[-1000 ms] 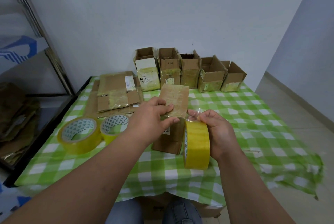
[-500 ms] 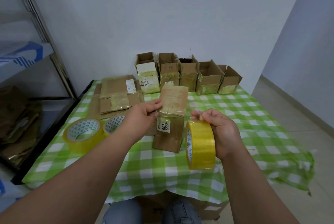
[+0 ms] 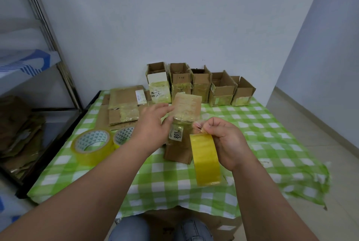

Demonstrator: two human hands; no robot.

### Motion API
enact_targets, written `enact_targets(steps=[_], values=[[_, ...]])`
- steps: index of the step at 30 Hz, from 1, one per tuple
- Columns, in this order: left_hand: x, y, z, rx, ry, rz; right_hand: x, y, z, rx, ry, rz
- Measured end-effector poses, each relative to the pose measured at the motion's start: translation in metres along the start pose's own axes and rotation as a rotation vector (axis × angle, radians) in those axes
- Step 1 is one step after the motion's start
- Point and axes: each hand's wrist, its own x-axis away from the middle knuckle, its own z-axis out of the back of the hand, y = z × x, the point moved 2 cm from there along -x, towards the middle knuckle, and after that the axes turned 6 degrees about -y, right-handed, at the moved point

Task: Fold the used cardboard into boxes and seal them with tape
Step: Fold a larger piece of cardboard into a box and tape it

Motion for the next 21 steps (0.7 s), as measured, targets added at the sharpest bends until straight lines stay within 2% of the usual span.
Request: enact_targets(steps=[3,7,9,13,21], values=[[0.008,0.023,0.011,0.125,-0.022,-0.039,-0.002,0.001,-0.007,0.009,-0.036,-0.007],[0.016,0.043,0.017,0.381,-0.258,0.058,-0.002,0.001,-0.013,0.100,-0.057,0.009],[0.016,0.044,0.016,0.463,-0.328,0.103,-0.002,0.001,-0.015,0.155,-0.054,0.022],[0.014,0.040,0.013,0.510,-0.339,0.189,-0.001,0.004,-0.014,0.212,-0.044,0.036],[0.014,0.045,0.012,0.518,-0.371,0.209,0.002,0.005,-0.011,0.221,-0.036,0.043]])
